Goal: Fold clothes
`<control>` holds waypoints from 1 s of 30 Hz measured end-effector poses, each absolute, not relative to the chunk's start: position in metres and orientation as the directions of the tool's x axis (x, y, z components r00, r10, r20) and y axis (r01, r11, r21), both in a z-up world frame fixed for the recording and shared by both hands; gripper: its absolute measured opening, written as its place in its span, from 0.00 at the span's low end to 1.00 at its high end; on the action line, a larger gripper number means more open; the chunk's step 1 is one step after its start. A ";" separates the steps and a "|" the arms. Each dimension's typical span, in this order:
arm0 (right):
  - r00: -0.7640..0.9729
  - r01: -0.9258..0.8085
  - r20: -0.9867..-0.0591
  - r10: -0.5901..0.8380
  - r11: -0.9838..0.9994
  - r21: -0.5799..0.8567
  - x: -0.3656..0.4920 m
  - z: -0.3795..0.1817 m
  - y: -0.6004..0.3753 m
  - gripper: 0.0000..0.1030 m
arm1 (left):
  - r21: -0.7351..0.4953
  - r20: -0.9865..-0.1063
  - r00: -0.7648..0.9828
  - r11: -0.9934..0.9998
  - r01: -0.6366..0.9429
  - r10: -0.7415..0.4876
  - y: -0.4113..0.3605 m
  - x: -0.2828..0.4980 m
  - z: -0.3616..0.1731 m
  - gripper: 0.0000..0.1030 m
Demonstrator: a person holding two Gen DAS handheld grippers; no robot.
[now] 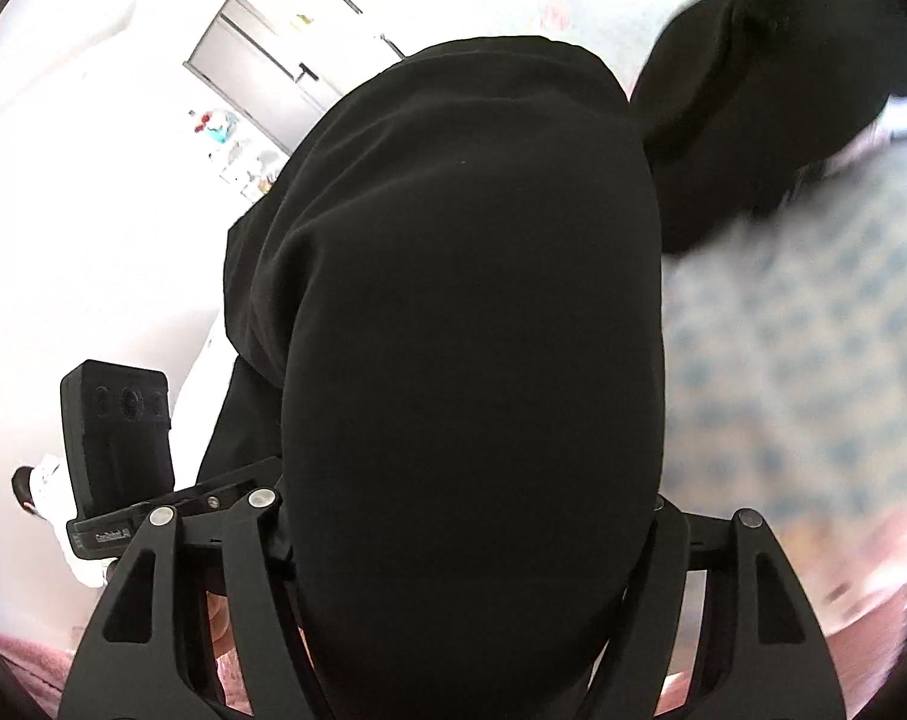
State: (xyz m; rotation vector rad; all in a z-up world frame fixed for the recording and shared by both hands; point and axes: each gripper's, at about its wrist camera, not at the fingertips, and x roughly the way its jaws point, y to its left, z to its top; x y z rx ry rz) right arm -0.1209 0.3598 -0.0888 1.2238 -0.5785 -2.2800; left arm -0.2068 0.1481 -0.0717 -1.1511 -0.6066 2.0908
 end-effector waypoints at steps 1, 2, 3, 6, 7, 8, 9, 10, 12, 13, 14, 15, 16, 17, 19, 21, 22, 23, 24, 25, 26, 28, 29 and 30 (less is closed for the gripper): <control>-0.490 0.214 -0.643 -0.589 -0.796 0.565 -0.129 -0.079 0.373 0.68 | -0.662 -0.541 -0.390 -0.663 -0.350 0.746 0.162 -0.216 -0.061 0.55; -0.501 0.215 -0.642 -0.580 -0.803 0.556 -0.139 -0.066 0.387 0.68 | -0.654 -0.538 -0.393 -0.663 -0.364 0.746 0.176 -0.229 -0.051 0.55; -0.517 0.221 -0.642 -0.566 -0.813 0.538 -0.152 -0.052 0.401 0.68 | -0.646 -0.534 -0.397 -0.663 -0.377 0.746 0.190 -0.242 -0.040 0.55; -0.565 0.242 -0.683 -0.463 -0.884 0.400 -0.197 -0.006 0.440 0.68 | -0.619 -0.498 -0.434 -0.658 -0.428 0.751 0.245 -0.287 0.005 0.55; -0.575 0.237 -0.691 -0.438 -0.898 0.371 -0.208 0.006 0.451 0.68 | -0.620 -0.478 -0.445 -0.650 -0.439 0.757 0.260 -0.301 0.018 0.55; -0.586 0.230 -0.687 -0.430 -0.901 0.368 -0.222 0.021 0.470 0.68 | -0.631 -0.454 -0.455 -0.637 -0.442 0.766 0.276 -0.318 0.029 0.55; -0.597 0.221 -0.682 -0.423 -0.904 0.366 -0.236 0.035 0.488 0.68 | -0.664 -0.429 -0.457 -0.615 -0.425 0.779 0.289 -0.335 0.033 0.55; -0.613 0.211 -0.674 -0.412 -0.908 0.363 -0.251 0.048 0.510 0.69 | -0.697 -0.406 -0.459 -0.593 -0.403 0.790 0.302 -0.352 0.036 0.55; -0.632 0.204 -0.667 -0.394 -0.915 0.348 -0.276 0.055 0.545 0.78 | -0.773 -0.390 -0.470 -0.559 -0.299 0.792 0.321 -0.384 0.015 0.55; -0.629 0.159 -0.689 -0.361 -0.927 0.340 -0.284 0.042 0.562 0.86 | -0.803 -0.389 -0.475 -0.543 -0.247 0.790 0.332 -0.399 0.003 0.56; -0.623 0.113 -0.711 -0.327 -0.937 0.331 -0.292 0.029 0.580 0.90 | -0.799 -0.431 -0.464 -0.566 -0.201 0.774 0.343 -0.412 -0.018 0.57; -0.615 0.066 -0.732 -0.292 -0.945 0.321 -0.299 0.016 0.597 0.90 | -0.792 -0.476 -0.448 -0.591 -0.156 0.757 0.355 -0.424 -0.040 0.57; -0.605 0.020 -0.753 -0.258 -0.951 0.310 -0.307 0.003 0.615 0.87 | -0.769 -0.541 -0.408 -0.629 -0.114 0.736 0.366 -0.434 -0.063 0.58; -0.594 -0.027 -0.773 -0.223 -0.955 0.297 -0.315 -0.010 0.633 0.81 | -0.745 -0.597 -0.365 -0.662 -0.078 0.714 0.377 -0.443 -0.085 0.59; -0.565 -0.119 -0.810 -0.156 -0.956 0.267 -0.331 -0.036 0.668 0.67 | -0.741 -0.607 -0.339 -0.666 -0.085 0.718 0.393 -0.446 -0.098 0.63; -0.642 -0.163 -0.753 -0.146 -0.933 0.320 -0.314 -0.028 0.688 0.69 | -0.746 -0.591 -0.343 -0.656 -0.110 0.730 0.394 -0.443 -0.100 0.63; -0.682 -0.174 -0.719 -0.135 -0.925 0.338 -0.304 -0.021 0.693 0.69 | -0.735 -0.592 -0.359 -0.666 -0.127 0.722 0.392 -0.439 -0.093 0.63; -0.712 -0.131 -0.687 -0.144 -0.934 0.332 -0.309 -0.012 0.671 0.69 | -0.720 -0.590 -0.392 -0.679 -0.142 0.706 0.389 -0.434 -0.083 0.63; -0.740 -0.087 -0.655 -0.156 -0.943 0.322 -0.315 -0.003 0.649 0.69 | -0.703 -0.585 -0.427 -0.694 -0.155 0.689 0.385 -0.427 -0.073 0.63; -0.766 -0.042 -0.621 -0.168 -0.950 0.310 -0.321 0.006 0.626 0.69 | -0.686 -0.571 -0.485 -0.710 -0.162 0.663 0.380 -0.419 -0.063 0.63; -0.777 -0.004 -0.603 -0.180 -0.957 0.291 -0.321 0.012 0.614 0.69 | -0.658 -0.539 -0.563 -0.730 -0.181 0.626 0.376 -0.409 -0.048 0.63; -0.788 0.018 -0.587 -0.183 -0.961 0.275 -0.318 0.022 0.551 0.69 | -0.591 -0.454 -0.690 -0.770 -0.241 0.564 0.373 -0.390 -0.017 0.63; -0.774 0.018 -0.602 -0.194 -0.958 0.285 -0.338 0.021 0.557 0.68 | -0.548 -0.412 -0.721 -0.784 -0.293 0.557 0.380 -0.384 0.000 0.63; -0.759 0.018 -0.618 -0.206 -0.955 0.296 -0.359 0.019 0.564 0.66 | -0.521 -0.398 -0.703 -0.776 -0.356 0.589 0.397 -0.390 0.010 0.63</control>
